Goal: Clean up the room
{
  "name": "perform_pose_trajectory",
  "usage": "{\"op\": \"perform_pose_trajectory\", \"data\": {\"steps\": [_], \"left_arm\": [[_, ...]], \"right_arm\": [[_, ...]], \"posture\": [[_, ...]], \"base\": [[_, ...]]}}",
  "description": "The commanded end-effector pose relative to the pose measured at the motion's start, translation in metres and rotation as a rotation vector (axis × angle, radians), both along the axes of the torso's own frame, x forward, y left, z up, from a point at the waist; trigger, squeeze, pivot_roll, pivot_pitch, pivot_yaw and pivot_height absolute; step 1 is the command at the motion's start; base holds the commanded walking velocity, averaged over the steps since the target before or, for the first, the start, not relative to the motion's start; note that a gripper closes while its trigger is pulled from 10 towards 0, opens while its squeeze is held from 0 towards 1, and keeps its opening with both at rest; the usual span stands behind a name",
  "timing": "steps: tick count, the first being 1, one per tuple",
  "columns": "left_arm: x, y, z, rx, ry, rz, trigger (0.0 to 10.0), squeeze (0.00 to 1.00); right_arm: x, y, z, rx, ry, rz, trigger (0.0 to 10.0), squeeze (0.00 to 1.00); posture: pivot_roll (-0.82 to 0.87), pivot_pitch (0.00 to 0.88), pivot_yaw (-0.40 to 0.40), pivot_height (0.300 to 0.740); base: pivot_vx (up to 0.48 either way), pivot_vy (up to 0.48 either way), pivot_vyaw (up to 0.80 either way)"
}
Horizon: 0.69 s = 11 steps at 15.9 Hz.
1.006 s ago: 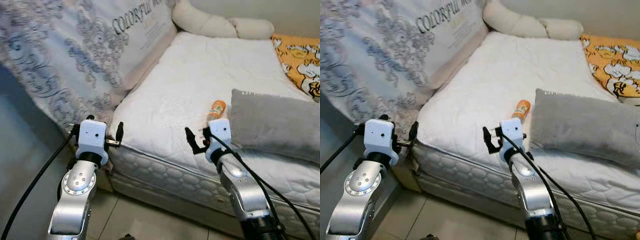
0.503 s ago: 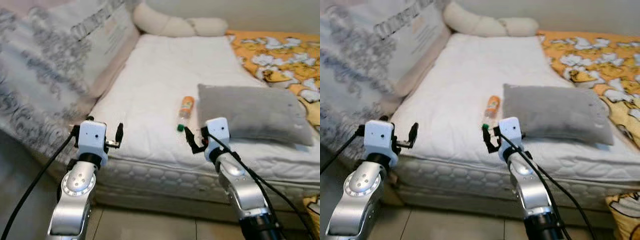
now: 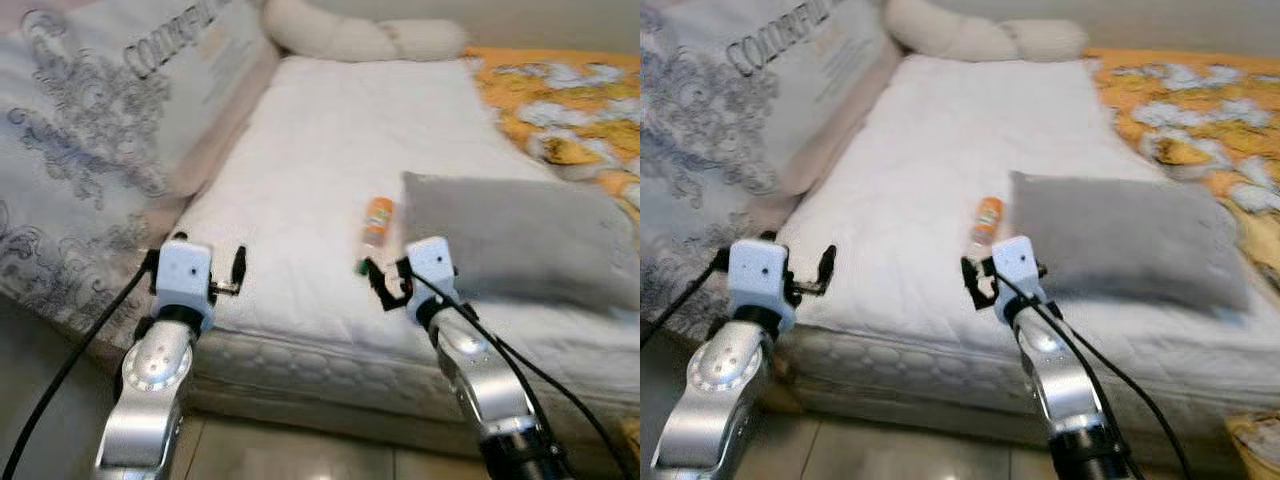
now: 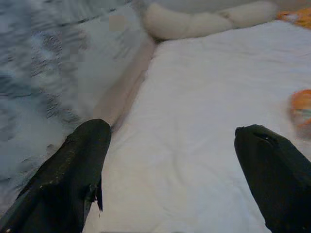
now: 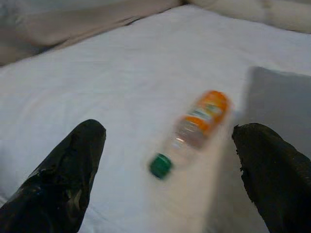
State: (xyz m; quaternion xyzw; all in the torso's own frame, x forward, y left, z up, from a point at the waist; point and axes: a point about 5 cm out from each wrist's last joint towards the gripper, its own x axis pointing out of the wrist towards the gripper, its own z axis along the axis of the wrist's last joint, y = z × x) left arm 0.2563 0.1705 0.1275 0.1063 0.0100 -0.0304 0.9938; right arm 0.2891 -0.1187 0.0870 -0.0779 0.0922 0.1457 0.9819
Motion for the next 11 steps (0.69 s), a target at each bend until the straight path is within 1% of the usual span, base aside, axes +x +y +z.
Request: {"op": "perform_pose_trajectory", "data": {"steps": [1, 3, 5, 11], "left_arm": [[-0.0027, 0.0054, -0.0009, 0.009, 0.009, 0.018, 10.0, 0.00], [-0.0033, 0.0060, -0.0011, 0.010, 0.010, 0.020, 10.0, 0.00], [-0.0037, 0.0066, -0.0013, 0.012, 0.010, 0.023, 10.0, 0.00], [-0.0040, 0.0050, -0.0025, 0.011, 0.014, 0.014, 10.0, 0.00]], "right_arm": [[0.0019, 0.0056, 0.0028, -0.002, -0.012, 0.027, 10.0, 0.00], [0.0023, 0.0073, 0.0031, 0.019, -0.014, 0.028, 10.0, 0.00], [0.0027, 0.0072, 0.0030, 0.035, -0.011, 0.026, 10.0, 0.00], [0.0026, 0.0075, 0.0009, 0.033, 0.001, 0.026, 10.0, 0.00]], "posture": [[0.04, 0.000, 0.021, 0.740], [0.04, 0.000, 0.017, 0.740], [0.04, 0.000, 0.013, 0.740], [0.04, 0.000, 0.013, 0.740]], "base": [[0.368, 0.000, 0.80], [0.366, 0.000, 0.64], [0.366, 0.000, 0.00], [0.361, 0.000, 0.00]]}}
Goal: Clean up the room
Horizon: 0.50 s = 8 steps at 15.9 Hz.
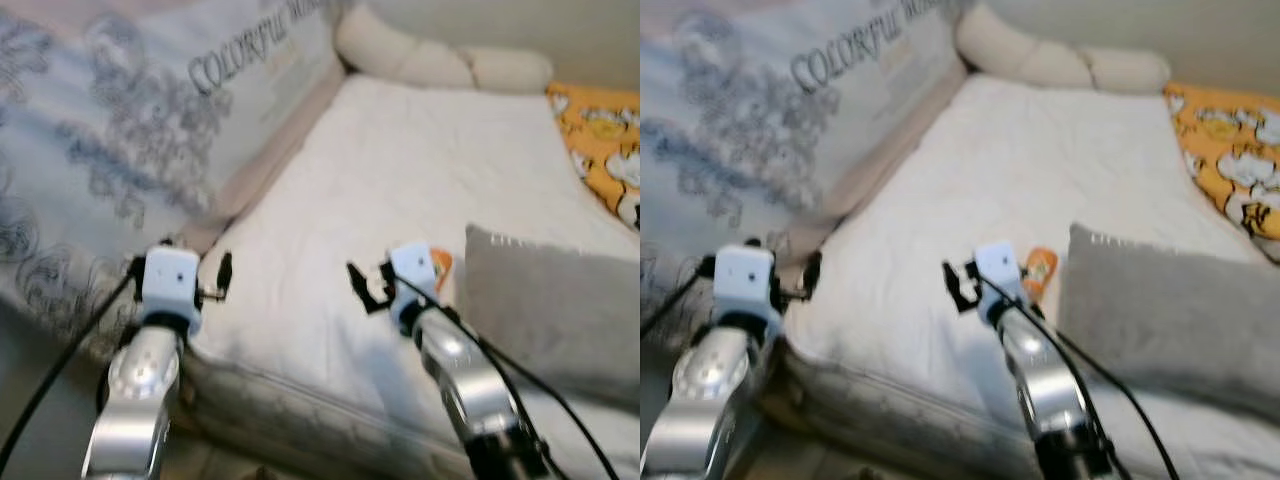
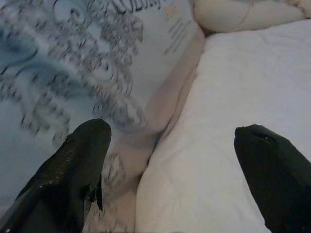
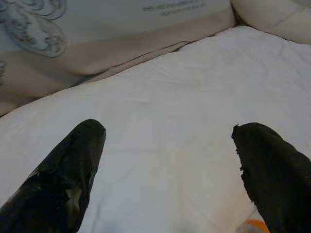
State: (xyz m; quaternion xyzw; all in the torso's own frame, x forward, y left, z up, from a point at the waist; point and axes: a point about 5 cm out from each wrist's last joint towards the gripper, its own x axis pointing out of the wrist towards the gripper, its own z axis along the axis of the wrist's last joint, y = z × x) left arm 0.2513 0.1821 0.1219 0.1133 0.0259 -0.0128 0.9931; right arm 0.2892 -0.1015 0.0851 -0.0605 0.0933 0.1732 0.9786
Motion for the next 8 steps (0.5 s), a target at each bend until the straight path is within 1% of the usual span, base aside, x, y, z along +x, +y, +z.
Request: {"op": "perform_pose_trajectory", "data": {"steps": [1, 2, 4, 5, 6, 8], "left_arm": [[0.001, -0.007, 0.003, -0.003, -0.011, -0.028, 10.0, 0.00], [0.000, -0.009, 0.001, 0.008, 0.003, -0.046, 10.0, 0.00], [0.000, -0.010, -0.001, 0.010, 0.016, -0.059, 10.0, 0.00], [0.000, -0.012, -0.002, 0.008, 0.031, -0.096, 10.0, 0.00], [-0.002, -0.017, -0.003, 0.017, 0.054, -0.165, 10.0, 0.00], [-0.002, -0.022, -0.005, 0.034, 0.081, -0.237, 10.0, 0.00]], "right_arm": [[0.003, -0.010, 0.002, 0.001, 0.004, -0.039, 10.0, 0.00], [0.004, -0.011, 0.000, -0.012, 0.030, -0.059, 10.0, 0.00], [0.005, -0.011, -0.001, 0.002, 0.047, -0.068, 10.0, 0.00], [0.008, -0.013, -0.003, -0.011, 0.081, -0.096, 10.0, 0.00], [0.011, -0.017, -0.008, -0.002, 0.151, -0.148, 10.0, 0.00], [0.017, -0.023, -0.010, -0.012, 0.184, -0.228, 10.0, 0.00]], "posture": [[0.04, 0.000, 0.013, 0.740], [0.04, 0.000, 0.011, 0.740], [0.04, 0.000, 0.009, 0.740], [0.04, 0.000, 0.006, 0.740], [0.04, 0.000, 0.004, 0.740], [0.04, 0.000, 0.002, 0.740]], "base": [[0.315, 0.000, 0.00], [0.000, 0.000, 0.00], [0.000, 0.000, 0.00], [0.000, 0.000, 0.00], [0.000, 0.000, 0.00], [0.000, 0.000, 0.00]]}}
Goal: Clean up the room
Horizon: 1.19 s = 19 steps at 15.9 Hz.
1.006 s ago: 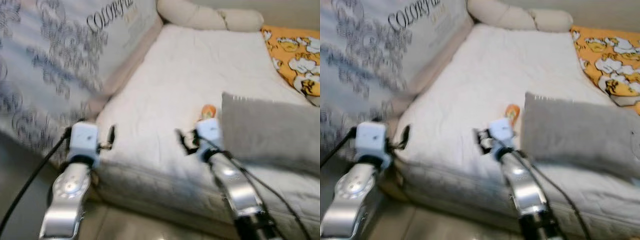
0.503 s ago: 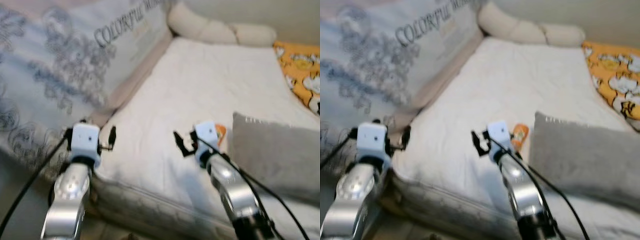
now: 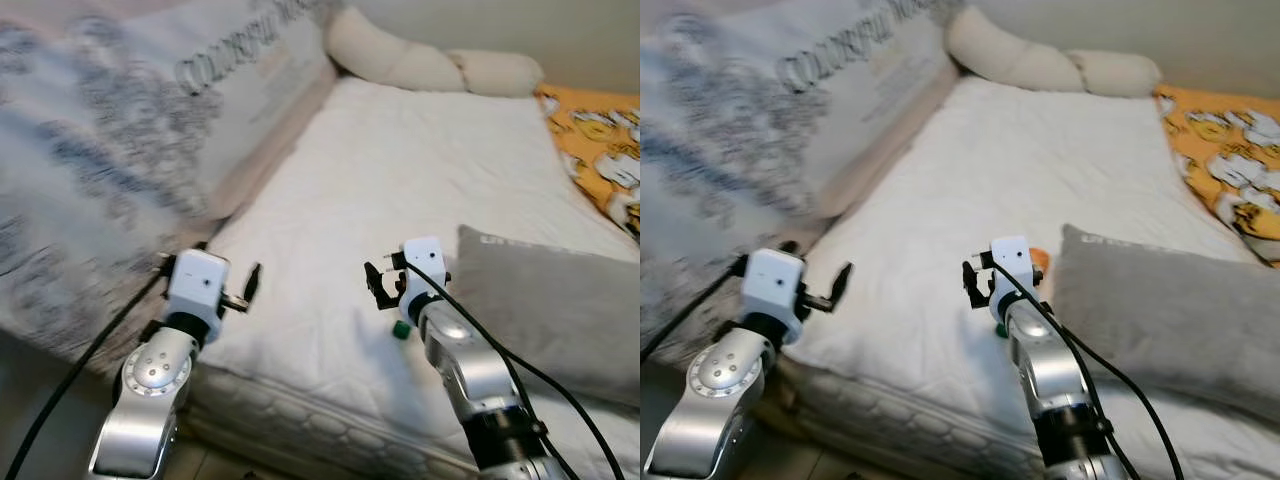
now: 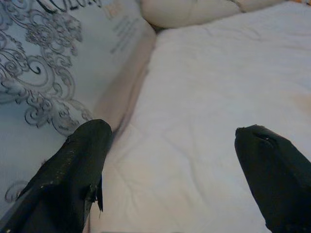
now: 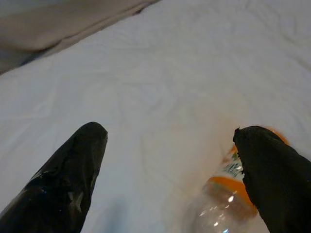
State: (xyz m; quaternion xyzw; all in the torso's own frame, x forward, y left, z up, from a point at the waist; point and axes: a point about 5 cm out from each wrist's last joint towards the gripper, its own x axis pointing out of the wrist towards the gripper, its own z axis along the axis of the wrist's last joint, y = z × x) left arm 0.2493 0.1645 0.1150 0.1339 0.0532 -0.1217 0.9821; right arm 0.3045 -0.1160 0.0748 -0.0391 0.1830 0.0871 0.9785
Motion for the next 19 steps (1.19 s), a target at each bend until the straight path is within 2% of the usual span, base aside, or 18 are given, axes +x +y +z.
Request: {"op": "perform_pose_trajectory", "data": {"steps": [1, 2, 3, 5, 6, 7, 9, 11, 14, 19], "left_arm": [[0.001, -0.008, 0.001, 0.006, 0.020, -0.069, 10.0, 0.00], [0.001, -0.010, 0.001, 0.013, 0.034, -0.102, 10.0, 0.00], [0.001, -0.015, -0.001, 0.018, 0.058, -0.154, 10.0, 0.00], [0.004, -0.018, 0.000, 0.017, 0.071, -0.193, 10.0, 0.00], [0.006, -0.018, 0.001, 0.029, 0.066, -0.200, 10.0, 0.10], [0.007, -0.017, 0.001, 0.034, 0.064, -0.209, 10.0, 1.00], [0.008, -0.017, 0.002, 0.026, 0.069, -0.232, 10.0, 1.00], [0.007, -0.019, 0.004, 0.046, 0.074, -0.273, 10.0, 1.00], [0.006, -0.019, 0.005, 0.051, 0.078, -0.279, 10.0, 1.00], [0.003, -0.021, 0.004, 0.063, 0.084, -0.288, 10.0, 1.00]], "right_arm": [[0.006, -0.012, -0.001, -0.011, 0.033, -0.068, 10.0, 0.00], [0.008, -0.015, -0.004, -0.021, 0.064, -0.104, 10.0, 0.47], [0.012, -0.018, -0.008, -0.025, 0.116, -0.139, 10.0, 1.00], [0.021, -0.018, -0.013, -0.043, 0.168, -0.160, 10.0, 1.00], [0.025, -0.019, -0.015, -0.065, 0.192, -0.172, 10.0, 1.00], [0.029, -0.021, -0.017, -0.082, 0.210, -0.188, 10.0, 1.00], [0.033, -0.026, -0.019, -0.115, 0.242, -0.217, 10.0, 1.00], [0.038, -0.025, -0.024, -0.077, 0.268, -0.210, 10.0, 1.00], [0.048, -0.018, -0.016, -0.001, 0.235, -0.168, 10.0, 1.00], [0.052, -0.016, -0.015, -0.014, 0.232, -0.145, 10.0, 1.00]], "posture": [[0.04, 0.000, 0.004, 0.740], [0.04, 0.000, 0.004, 0.740], [0.04, 0.000, 0.007, 0.740], [0.04, 0.000, 0.014, 0.740], [0.04, 0.000, 0.017, 0.740], [0.04, 0.000, 0.018, 0.740], [0.04, 0.000, 0.018, 0.740], [0.05, 0.000, 0.024, 0.740], [0.06, 0.000, 0.031, 0.740], [0.09, 0.000, 0.021, 0.740]], "base": [[0.000, 0.000, 0.00], [0.000, 0.000, 0.00], [0.000, 0.000, 0.00], [0.000, 0.000, 0.00], [0.000, 0.000, 0.00], [0.000, 0.000, 0.00], [0.000, 0.000, 0.00], [0.000, 0.000, 0.00], [0.000, 0.000, 0.00], [0.000, 0.000, 0.00]]}}
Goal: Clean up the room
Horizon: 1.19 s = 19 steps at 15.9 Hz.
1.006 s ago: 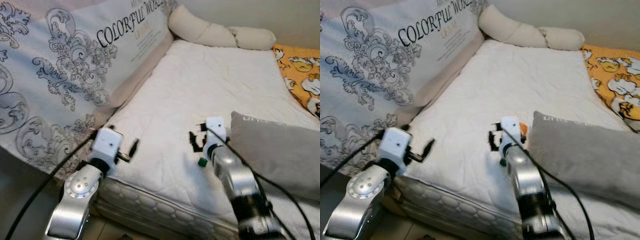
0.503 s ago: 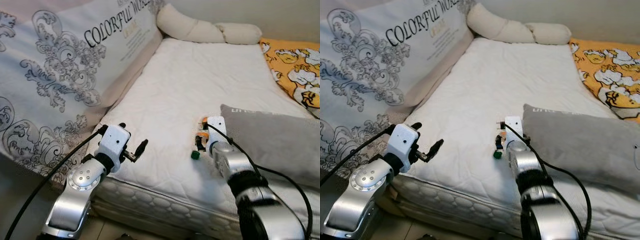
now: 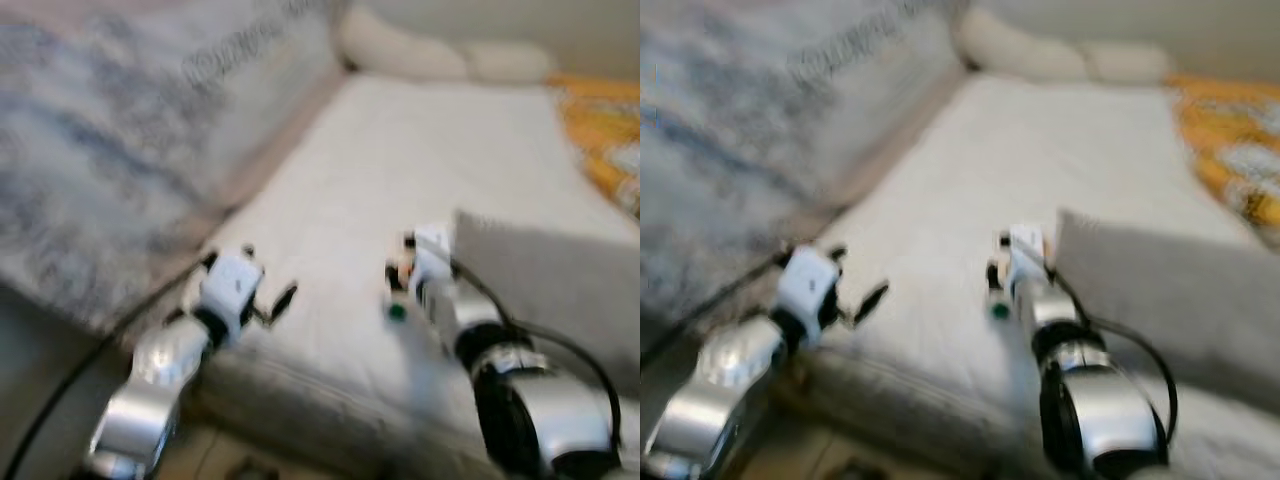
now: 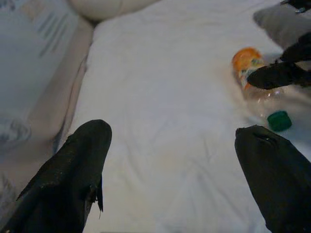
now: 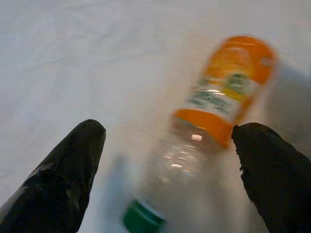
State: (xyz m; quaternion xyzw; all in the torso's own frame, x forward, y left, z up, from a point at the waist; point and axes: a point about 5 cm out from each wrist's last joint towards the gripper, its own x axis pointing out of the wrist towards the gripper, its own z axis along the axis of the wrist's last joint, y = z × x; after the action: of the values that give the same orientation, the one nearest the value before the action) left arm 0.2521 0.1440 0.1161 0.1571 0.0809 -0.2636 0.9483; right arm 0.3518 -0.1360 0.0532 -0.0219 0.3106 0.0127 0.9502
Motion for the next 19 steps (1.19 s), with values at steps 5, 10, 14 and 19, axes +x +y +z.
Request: {"op": "perform_pose_trajectory", "data": {"steps": [5, 10, 14, 19], "left_arm": [[-0.004, 0.005, 0.004, 0.008, -0.008, 0.036, 10.0, 1.00], [-0.003, 0.003, 0.005, 0.000, -0.017, 0.041, 10.0, 1.00], [0.000, 0.000, 0.006, -0.006, -0.018, 0.026, 10.0, 1.00], [0.002, -0.002, 0.006, 0.001, -0.020, 0.004, 10.0, 1.00]], "right_arm": [[0.008, 0.010, 0.011, -0.019, -0.045, 0.058, 10.0, 1.00], [0.013, 0.006, 0.019, -0.059, -0.121, -0.003, 10.0, 1.00], [0.009, -0.012, 0.013, -0.109, -0.084, -0.119, 10.0, 1.00], [-0.012, -0.020, -0.016, -0.051, 0.092, -0.187, 10.0, 0.00]], "posture": [[0.11, 0.000, -0.005, 0.740], [0.10, 0.000, -0.007, 0.740], [0.09, 0.000, 0.000, 0.740], [0.09, 0.000, 0.007, 0.740]], "base": [[0.000, 0.000, 0.00], [0.000, 0.000, 0.00], [0.000, 0.000, 0.00], [0.000, 0.000, 0.00]]}}
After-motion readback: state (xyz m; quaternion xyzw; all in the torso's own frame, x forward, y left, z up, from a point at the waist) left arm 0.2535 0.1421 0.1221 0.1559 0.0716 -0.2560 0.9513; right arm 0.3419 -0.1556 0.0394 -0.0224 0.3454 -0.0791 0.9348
